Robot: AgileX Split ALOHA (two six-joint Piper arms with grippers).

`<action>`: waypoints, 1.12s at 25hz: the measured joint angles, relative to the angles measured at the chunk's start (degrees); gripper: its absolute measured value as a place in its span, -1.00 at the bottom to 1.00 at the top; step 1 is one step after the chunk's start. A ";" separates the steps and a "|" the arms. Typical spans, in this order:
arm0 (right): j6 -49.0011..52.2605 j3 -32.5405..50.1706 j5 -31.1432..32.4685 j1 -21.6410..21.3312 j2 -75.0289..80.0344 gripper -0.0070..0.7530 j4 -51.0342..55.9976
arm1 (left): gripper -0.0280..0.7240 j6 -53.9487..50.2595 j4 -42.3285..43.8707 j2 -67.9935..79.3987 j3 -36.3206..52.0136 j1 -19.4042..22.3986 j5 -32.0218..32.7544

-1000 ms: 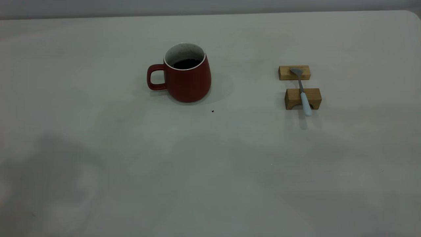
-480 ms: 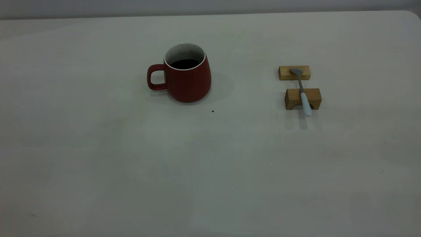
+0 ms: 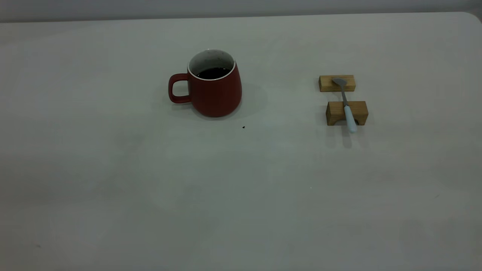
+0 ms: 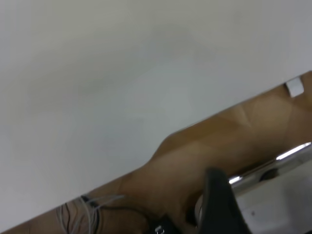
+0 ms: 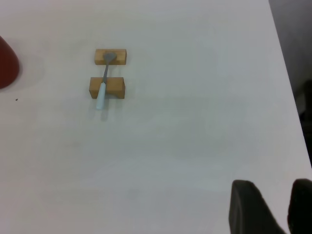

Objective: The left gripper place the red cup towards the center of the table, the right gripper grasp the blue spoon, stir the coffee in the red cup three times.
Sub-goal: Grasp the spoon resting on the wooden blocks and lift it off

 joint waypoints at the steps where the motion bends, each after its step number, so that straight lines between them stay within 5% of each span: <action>1: 0.00 0.00 0.00 0.00 0.00 -0.35 0.00 | 0.50 0.00 0.00 -0.80 0.00 0.00 0.00; 6: 0.00 0.00 0.00 0.00 0.00 -0.35 0.00 | 0.50 0.12 -0.22 -5.83 0.00 2.29 0.16; 18: 0.00 0.00 0.00 0.00 0.00 -0.35 0.00 | 0.50 0.12 -0.22 -18.15 0.00 22.61 0.93; 28: 0.05 0.00 0.00 0.00 0.00 -0.35 0.00 | 0.50 0.12 -0.22 -18.46 0.00 24.60 1.13</action>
